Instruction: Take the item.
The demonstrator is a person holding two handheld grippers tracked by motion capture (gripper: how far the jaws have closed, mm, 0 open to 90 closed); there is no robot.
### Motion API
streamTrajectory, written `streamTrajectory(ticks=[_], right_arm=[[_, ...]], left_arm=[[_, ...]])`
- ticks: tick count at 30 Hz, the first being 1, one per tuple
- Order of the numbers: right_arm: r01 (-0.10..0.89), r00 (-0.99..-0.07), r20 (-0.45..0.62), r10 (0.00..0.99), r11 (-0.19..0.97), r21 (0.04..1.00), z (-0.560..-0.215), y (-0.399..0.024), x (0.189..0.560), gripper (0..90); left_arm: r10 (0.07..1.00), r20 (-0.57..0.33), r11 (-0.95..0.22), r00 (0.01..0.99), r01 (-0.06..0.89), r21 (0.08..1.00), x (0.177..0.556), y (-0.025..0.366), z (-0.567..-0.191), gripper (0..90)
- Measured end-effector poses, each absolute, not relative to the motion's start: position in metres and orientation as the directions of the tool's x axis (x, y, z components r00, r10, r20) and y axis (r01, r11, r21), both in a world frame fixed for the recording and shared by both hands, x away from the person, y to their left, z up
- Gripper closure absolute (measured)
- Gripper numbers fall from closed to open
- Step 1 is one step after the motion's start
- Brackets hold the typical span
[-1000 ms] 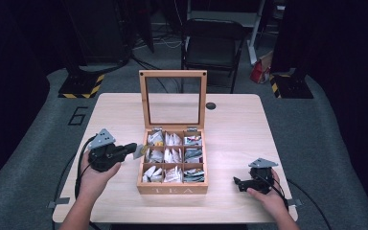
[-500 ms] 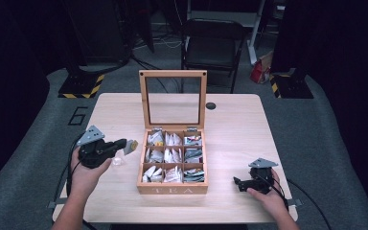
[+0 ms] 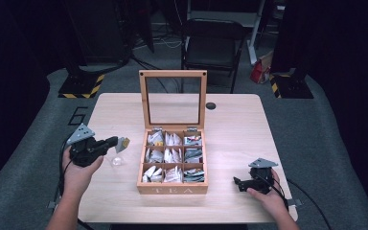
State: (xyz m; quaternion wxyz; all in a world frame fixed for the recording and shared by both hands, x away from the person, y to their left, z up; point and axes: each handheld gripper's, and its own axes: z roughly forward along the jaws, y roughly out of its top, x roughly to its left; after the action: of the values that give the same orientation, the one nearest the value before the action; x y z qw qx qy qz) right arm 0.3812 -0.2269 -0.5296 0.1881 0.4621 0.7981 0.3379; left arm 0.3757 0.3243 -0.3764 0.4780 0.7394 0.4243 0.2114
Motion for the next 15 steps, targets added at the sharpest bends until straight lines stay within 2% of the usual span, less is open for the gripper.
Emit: streamTrajectory(ticks=[15], right_arm=[[0.610, -0.502, 0.012, 0.865, 0.345, 0.713, -0.530, -0.227, 0.381, 0.0]], left_arm=[[0.861, -0.103, -0.150, 0.499, 0.441, 0.885, 0.379, 0.344, -0.380, 89.5]])
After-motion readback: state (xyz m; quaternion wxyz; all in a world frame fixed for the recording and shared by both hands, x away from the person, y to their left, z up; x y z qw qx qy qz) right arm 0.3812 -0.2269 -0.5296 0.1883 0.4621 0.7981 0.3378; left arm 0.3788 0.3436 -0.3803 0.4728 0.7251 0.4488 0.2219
